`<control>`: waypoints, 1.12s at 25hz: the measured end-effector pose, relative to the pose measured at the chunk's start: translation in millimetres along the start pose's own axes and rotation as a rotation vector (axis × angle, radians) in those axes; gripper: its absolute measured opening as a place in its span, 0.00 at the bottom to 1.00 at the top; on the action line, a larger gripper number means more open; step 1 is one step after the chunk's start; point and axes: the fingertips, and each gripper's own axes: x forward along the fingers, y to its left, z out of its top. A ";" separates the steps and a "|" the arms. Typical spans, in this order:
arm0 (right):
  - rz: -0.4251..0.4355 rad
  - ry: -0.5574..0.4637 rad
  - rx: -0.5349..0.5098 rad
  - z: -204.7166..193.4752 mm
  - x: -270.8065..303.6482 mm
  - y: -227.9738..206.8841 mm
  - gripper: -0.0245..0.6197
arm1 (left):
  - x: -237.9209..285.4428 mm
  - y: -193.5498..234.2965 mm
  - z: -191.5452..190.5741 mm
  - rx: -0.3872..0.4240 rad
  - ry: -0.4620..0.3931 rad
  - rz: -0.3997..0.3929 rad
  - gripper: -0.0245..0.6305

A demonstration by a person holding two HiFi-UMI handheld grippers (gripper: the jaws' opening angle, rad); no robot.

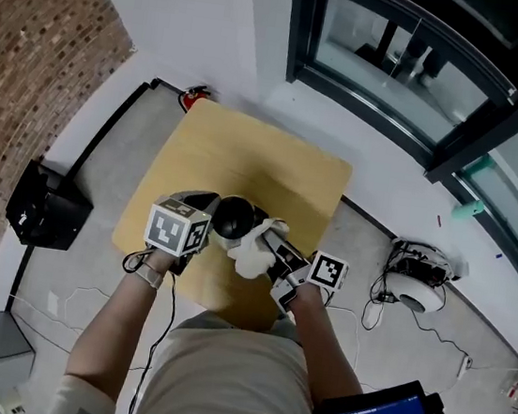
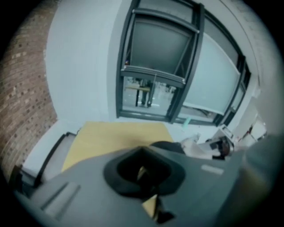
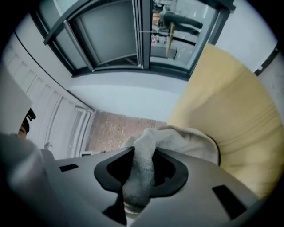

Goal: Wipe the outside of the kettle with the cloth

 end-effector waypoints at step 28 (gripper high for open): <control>0.028 0.261 -0.223 -99.3 53.8 41.4 0.19 | 1.9 -32.9 13.2 0.067 -0.152 -0.017 0.02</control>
